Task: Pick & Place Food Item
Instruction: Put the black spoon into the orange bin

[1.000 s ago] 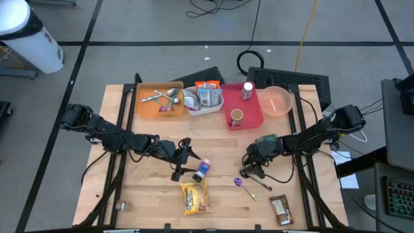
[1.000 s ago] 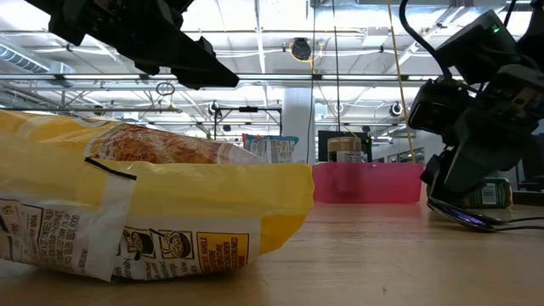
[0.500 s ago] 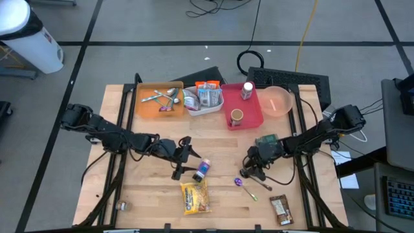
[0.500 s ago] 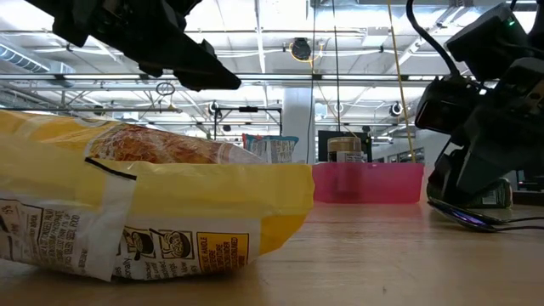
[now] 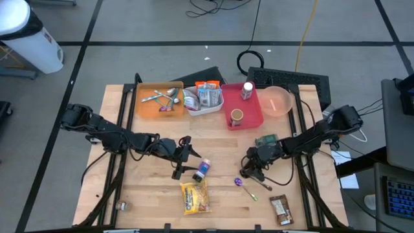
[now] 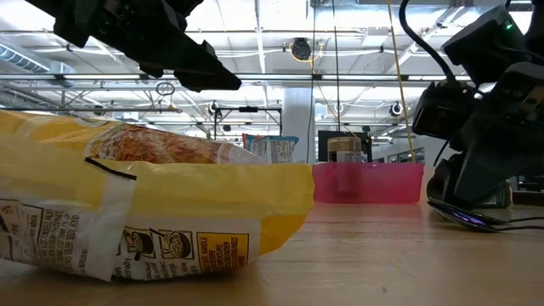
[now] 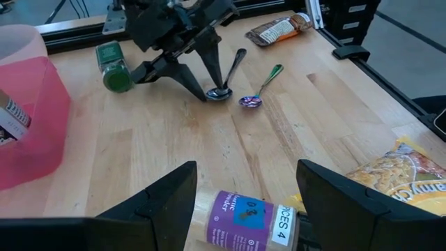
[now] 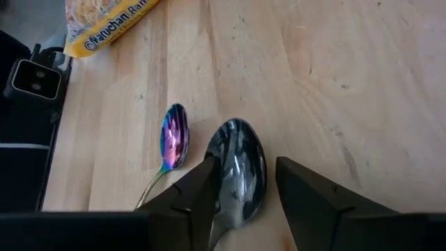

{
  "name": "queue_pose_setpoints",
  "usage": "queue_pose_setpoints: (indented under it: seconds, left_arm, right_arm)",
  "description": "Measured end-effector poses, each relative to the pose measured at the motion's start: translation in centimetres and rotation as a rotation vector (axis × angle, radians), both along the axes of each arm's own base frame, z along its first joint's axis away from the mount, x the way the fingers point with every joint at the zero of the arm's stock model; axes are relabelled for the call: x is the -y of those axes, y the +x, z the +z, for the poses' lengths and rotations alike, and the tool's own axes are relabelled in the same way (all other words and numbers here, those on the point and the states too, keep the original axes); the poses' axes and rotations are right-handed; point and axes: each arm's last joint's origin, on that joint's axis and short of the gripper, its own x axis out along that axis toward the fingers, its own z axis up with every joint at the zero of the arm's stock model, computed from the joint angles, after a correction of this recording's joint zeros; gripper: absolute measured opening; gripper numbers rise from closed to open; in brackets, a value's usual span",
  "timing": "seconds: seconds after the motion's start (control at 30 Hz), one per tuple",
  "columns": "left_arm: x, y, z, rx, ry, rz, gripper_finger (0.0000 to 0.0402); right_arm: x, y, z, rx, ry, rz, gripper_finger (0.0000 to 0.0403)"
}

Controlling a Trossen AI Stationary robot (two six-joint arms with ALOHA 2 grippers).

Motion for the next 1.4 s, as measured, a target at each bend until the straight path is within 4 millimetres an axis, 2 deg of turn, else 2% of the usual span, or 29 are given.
queue_pose_setpoints:
  seconds: [0.3, 0.43, 0.6, 0.8, 1.0, 1.27, 1.4]
  left_arm:
    - [0.0, 0.0, 0.0, -0.001, -0.002, 0.001, 0.0253]
    - [0.0, 0.0, 0.0, -0.002, -0.001, 0.0, 0.0253]
    - [0.0, 0.0, 0.0, -0.002, -0.001, 0.001, 0.0253]
    - [0.0, 0.0, 0.0, -0.001, 0.003, 0.0, 0.0253]
    - [-0.2, 0.1, 0.0, 0.002, 0.009, 0.014, 0.0253]
    - [-0.7, 0.2, 0.2, 0.043, 0.093, 0.12, 0.0253]
    - [-0.8, 0.6, 1.2, 0.151, 0.13, 0.175, 0.0253]
  right_arm:
    - [-0.6, 1.1, -0.3, 0.0, -0.036, 0.071, 0.0121]
    - [-0.6, 1.1, -0.3, 0.007, -0.052, 0.114, 0.0086]
    - [-0.7, 1.1, -0.4, 0.048, -0.12, 0.194, 0.0013]
    - [0.5, 1.8, 0.2, 0.181, -0.22, 0.233, 0.0005]
    - [2.7, 2.9, 2.4, 0.422, -0.324, 0.211, 0.0002]
    - [4.3, 3.3, 8.1, 0.925, -0.515, 0.105, 0.0]
    - [4.7, 3.7, 10.2, 1.015, -0.615, 0.042, 0.0]
